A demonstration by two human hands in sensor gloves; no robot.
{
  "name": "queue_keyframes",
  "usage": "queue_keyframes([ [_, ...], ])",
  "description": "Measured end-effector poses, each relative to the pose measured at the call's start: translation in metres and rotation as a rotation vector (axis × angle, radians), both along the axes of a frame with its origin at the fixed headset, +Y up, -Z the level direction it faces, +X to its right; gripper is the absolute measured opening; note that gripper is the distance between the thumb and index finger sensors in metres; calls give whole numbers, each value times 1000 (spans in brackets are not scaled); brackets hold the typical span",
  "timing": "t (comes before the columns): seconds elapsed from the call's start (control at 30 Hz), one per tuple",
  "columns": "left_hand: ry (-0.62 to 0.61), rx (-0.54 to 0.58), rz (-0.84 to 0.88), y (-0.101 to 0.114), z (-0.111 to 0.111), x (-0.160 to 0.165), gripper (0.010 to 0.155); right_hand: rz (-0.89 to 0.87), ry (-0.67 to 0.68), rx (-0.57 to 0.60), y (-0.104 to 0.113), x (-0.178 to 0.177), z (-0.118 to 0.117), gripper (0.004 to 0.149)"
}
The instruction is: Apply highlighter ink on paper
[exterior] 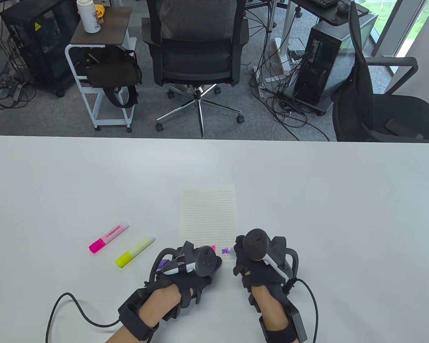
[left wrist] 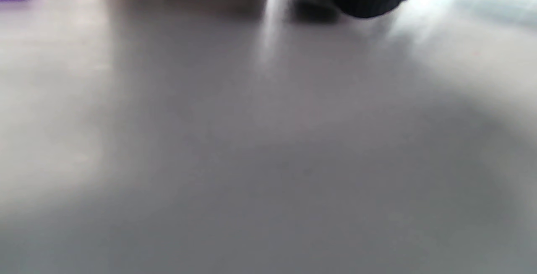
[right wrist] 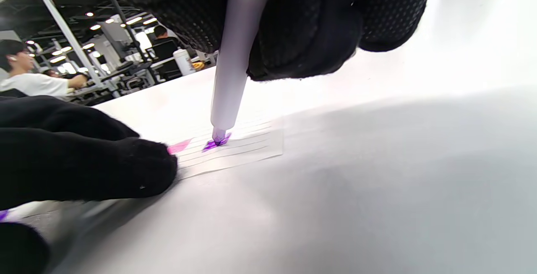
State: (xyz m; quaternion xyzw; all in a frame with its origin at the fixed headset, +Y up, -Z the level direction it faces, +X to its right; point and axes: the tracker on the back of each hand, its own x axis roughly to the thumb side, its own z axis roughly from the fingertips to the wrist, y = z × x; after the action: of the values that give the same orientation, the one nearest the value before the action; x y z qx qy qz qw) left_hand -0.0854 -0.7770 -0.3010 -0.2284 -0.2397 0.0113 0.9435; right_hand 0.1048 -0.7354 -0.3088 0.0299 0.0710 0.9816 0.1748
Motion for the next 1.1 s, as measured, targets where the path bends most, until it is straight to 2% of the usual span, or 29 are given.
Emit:
queue_keyframes([
  [0.3, 0, 0, -1, 0, 0, 0, 65, 41, -35, -4, 2, 0, 0, 36],
  [0.5, 0, 0, -1, 0, 0, 0, 65, 28, 2, -4, 1, -4, 0, 36],
  [0.63, 0, 0, -1, 0, 0, 0, 65, 49, -45, -6, 4, 1, 1, 36],
  [0.8, 0, 1, -2, 0, 0, 0, 65, -14, 4, 2, 1, -4, 1, 37],
  [0.87, 0, 0, 0, 0, 0, 0, 65, 40, -4, -1, 1, -6, 0, 36],
  [1.1, -1, 0, -2, 0, 0, 0, 65, 46, -37, 10, 3, -3, 1, 36],
])
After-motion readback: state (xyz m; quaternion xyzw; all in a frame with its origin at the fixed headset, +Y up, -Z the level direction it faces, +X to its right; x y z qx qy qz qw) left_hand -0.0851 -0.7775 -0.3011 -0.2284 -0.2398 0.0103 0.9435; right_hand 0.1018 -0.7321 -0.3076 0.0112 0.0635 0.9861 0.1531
